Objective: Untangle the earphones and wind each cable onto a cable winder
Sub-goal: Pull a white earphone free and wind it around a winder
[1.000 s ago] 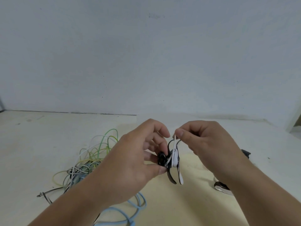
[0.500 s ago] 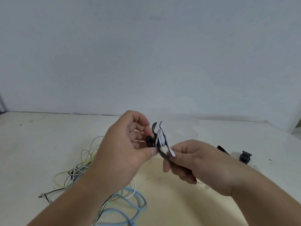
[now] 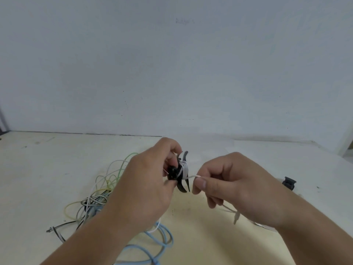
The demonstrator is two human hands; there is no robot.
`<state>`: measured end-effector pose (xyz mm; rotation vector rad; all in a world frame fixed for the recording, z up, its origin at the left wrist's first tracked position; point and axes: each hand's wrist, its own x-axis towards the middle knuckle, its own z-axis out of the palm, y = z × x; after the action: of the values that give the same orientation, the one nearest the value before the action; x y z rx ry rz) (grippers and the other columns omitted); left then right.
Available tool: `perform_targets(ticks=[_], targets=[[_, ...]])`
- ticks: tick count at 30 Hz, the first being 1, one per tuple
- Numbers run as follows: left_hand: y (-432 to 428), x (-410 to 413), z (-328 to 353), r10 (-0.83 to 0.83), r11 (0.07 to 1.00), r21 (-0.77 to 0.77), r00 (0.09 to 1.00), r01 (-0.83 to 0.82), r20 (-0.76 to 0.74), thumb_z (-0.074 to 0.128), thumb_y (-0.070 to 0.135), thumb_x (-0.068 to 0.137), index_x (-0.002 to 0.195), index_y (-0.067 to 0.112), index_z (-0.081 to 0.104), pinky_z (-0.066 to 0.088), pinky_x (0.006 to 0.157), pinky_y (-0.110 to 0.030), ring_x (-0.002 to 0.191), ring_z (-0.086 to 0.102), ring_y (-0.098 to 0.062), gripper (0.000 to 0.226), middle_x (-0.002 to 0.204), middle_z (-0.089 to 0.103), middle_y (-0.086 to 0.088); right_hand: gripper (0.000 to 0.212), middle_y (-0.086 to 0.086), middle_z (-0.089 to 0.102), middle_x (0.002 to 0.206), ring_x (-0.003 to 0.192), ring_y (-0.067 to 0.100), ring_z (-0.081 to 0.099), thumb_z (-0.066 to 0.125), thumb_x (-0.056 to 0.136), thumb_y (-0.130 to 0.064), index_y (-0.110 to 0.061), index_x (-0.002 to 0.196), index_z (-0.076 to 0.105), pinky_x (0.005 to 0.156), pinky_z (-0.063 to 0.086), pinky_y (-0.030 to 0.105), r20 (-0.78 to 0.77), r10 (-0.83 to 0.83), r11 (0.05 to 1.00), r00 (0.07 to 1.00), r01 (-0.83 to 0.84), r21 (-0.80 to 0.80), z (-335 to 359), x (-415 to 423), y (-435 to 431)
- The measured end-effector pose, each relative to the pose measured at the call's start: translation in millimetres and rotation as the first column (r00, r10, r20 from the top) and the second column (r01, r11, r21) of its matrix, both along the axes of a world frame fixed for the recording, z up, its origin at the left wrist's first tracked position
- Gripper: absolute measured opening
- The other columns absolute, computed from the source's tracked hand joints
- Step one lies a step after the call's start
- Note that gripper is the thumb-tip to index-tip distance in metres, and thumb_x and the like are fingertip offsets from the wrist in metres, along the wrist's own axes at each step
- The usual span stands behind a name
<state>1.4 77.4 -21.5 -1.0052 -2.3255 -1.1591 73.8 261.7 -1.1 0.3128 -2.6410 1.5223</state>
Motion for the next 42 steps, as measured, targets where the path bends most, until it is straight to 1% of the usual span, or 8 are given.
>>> perform_targets(ticks=[6, 11, 16, 19, 24, 28, 32, 42], targets=[[2.8, 6.9, 0.6, -0.125, 0.988, -0.085, 0.992, 0.126, 0.012, 0.078, 0.006, 0.079, 0.106, 0.042, 0.049, 0.043, 0.076, -0.006, 0.090, 0.060, 0.002, 0.053, 0.096, 0.062, 0.023, 0.022, -0.006, 0.065, 0.065, 0.065, 0.022, 0.059, 0.063, 0.088, -0.038, -0.028, 0.070, 0.070, 0.062, 0.047, 0.028, -0.205, -0.167, 0.981, 0.964, 0.183, 0.063, 2.2, 0.6, -1.0], [1.3, 12.9, 6.1, -0.242, 0.968, -0.022, 0.953, 0.250, 0.180, 0.077, 0.000, 0.077, 0.102, 0.042, 0.049, 0.046, 0.076, -0.009, 0.088, 0.063, -0.004, 0.056, 0.095, 0.064, 0.017, 0.022, -0.015, 0.063, 0.067, 0.054, 0.000, 0.052, 0.066, 0.090, -0.031, -0.028, 0.068, 0.066, 0.055, 0.039, 0.009, -0.286, -0.387, 0.904, 0.876, 0.422, 0.068, 0.5, -5.2, 1.4], [1.9, 12.0, 8.2, -0.379, 0.923, 0.182, 0.877, 0.338, 0.296, 0.078, -0.004, 0.070, 0.098, 0.034, 0.056, 0.057, 0.080, -0.029, 0.086, 0.067, -0.018, 0.052, 0.091, 0.066, 0.005, 0.023, 0.003, 0.063, 0.064, 0.047, 0.001, 0.047, 0.066, 0.091, -0.032, -0.021, 0.071, 0.069, 0.046, 0.035, 0.010, -0.196, -0.465, 0.883, 0.863, 0.468, -0.032, 2.0, -6.7, 4.7], [1.2, 9.8, 9.0, -0.435, 0.891, 0.294, 0.836, 0.347, 0.333, 0.076, 0.000, 0.064, 0.095, 0.031, 0.058, 0.058, 0.079, -0.034, 0.084, 0.067, -0.019, 0.048, 0.088, 0.066, 0.003, 0.029, -0.002, 0.061, 0.057, 0.040, 0.000, 0.046, 0.063, 0.094, -0.030, -0.019, 0.068, 0.069, 0.041, 0.030, 0.009, -0.092, -0.476, 0.880, 0.875, 0.474, -0.044, -1.9, -9.3, 4.0], [3.0, 9.9, 9.9, -0.546, 0.816, 0.433, 0.757, 0.384, 0.359, 0.074, -0.010, 0.064, 0.094, 0.023, 0.059, 0.055, 0.072, -0.030, 0.079, 0.066, -0.019, 0.047, 0.087, 0.064, -0.002, 0.029, -0.002, 0.056, 0.060, 0.052, 0.011, 0.045, 0.051, 0.096, -0.020, -0.007, 0.074, 0.064, 0.055, 0.035, 0.032, 0.101, -0.302, 0.951, 0.948, 0.291, 0.103, -12.7, -12.1, -0.3], [2.0, 7.5, 10.4, -0.465, 0.817, 0.511, 0.830, 0.267, 0.309, 0.074, -0.009, 0.062, 0.091, 0.019, 0.062, 0.056, 0.072, -0.027, 0.078, 0.068, -0.019, 0.043, 0.087, 0.065, -0.005, 0.036, -0.001, 0.050, 0.063, 0.065, 0.014, 0.052, 0.050, 0.102, -0.027, -0.012, 0.078, 0.071, 0.070, 0.042, 0.026, 0.230, -0.046, 0.999, 0.972, 0.041, 0.028, -13.3, -9.0, -4.5], [0.4, 4.5, 10.6, -0.251, 0.912, 0.389, 0.926, 0.130, 0.280, 0.079, -0.012, 0.072, 0.087, 0.032, 0.067, 0.055, 0.074, -0.023, 0.080, 0.072, -0.016, 0.047, 0.086, 0.071, 0.004, 0.031, -0.004, 0.053, 0.063, 0.067, 0.014, 0.057, 0.055, 0.101, -0.029, -0.014, 0.081, 0.072, 0.071, 0.043, 0.022, 0.203, 0.019, 0.999, 0.979, -0.014, -0.029, -11.5, -8.0, -1.2], [-3.4, -0.1, 12.1, -0.188, 0.917, 0.395, 0.932, 0.054, 0.309, 0.078, -0.012, 0.073, 0.086, 0.027, 0.074, 0.056, 0.074, -0.019, 0.077, 0.074, -0.017, 0.042, 0.085, 0.075, 0.001, 0.028, -0.011, 0.057, 0.052, 0.045, 0.009, 0.041, 0.063, 0.095, -0.032, -0.015, 0.075, 0.075, 0.053, 0.033, 0.017, 0.141, -0.116, 0.993, 0.983, 0.110, 0.053, -4.9, -5.8, 6.5]])
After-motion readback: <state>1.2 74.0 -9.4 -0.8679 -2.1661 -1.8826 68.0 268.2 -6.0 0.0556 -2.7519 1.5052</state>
